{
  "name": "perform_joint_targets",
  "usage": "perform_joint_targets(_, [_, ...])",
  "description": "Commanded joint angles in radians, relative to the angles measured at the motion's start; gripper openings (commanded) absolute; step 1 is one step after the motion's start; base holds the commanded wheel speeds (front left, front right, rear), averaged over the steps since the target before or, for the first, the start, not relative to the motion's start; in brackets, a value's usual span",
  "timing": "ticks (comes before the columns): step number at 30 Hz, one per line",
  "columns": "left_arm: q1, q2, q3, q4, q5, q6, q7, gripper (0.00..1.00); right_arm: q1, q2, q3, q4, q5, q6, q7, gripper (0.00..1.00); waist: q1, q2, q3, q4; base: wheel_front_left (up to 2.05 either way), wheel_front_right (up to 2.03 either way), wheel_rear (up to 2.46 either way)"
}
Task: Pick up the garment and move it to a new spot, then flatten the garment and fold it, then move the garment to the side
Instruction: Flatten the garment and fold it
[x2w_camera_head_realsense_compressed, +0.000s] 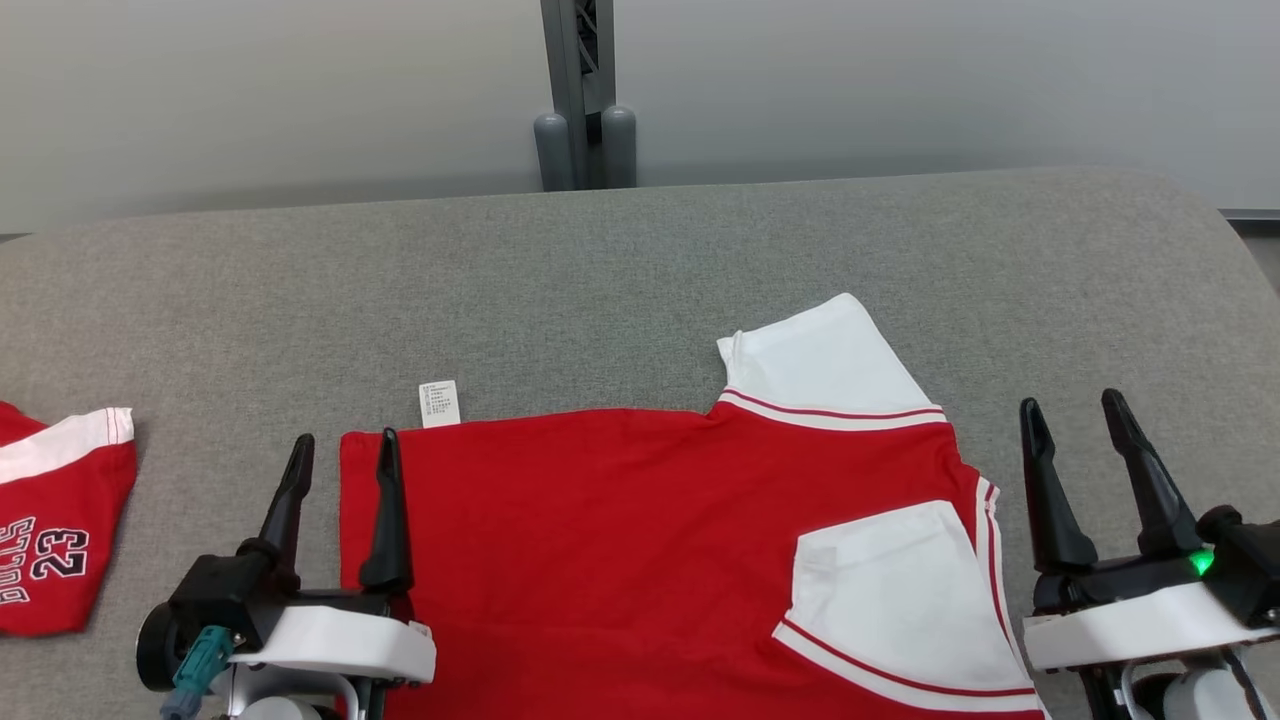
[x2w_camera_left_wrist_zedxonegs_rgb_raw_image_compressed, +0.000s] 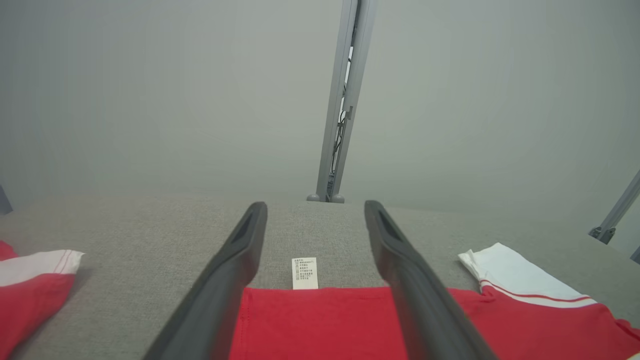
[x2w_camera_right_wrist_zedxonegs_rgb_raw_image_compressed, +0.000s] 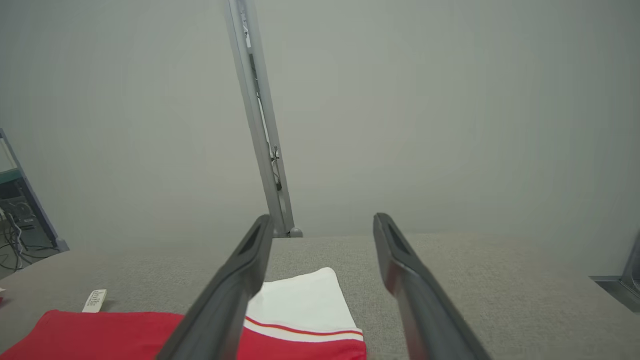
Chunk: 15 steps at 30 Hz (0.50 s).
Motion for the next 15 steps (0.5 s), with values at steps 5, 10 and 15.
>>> perform_joint_targets(5, [0.025,-0.032,0.046,0.021,0.057,-0.047,-0.003,1.00,0.006,0.028,-0.005,0.038,-0.017,0.000,-0.014,1.00,0.0000,0.0000,0.007,-0.003,0.00,0.00,0.00])
perform_joint_targets(10, [0.028,-0.053,0.088,0.039,0.089,-0.082,-0.004,1.00,0.002,0.040,-0.007,0.035,-0.023,0.000,-0.014,1.00,0.0000,0.0000,0.010,-0.003,0.00,0.00,0.00])
perform_joint_targets(15, [0.019,-0.061,0.112,0.053,0.108,-0.104,-0.004,1.00,-0.007,0.044,-0.018,0.030,-0.023,0.000,-0.014,1.00,0.0000,0.0000,0.017,-0.002,0.00,0.00,0.00])
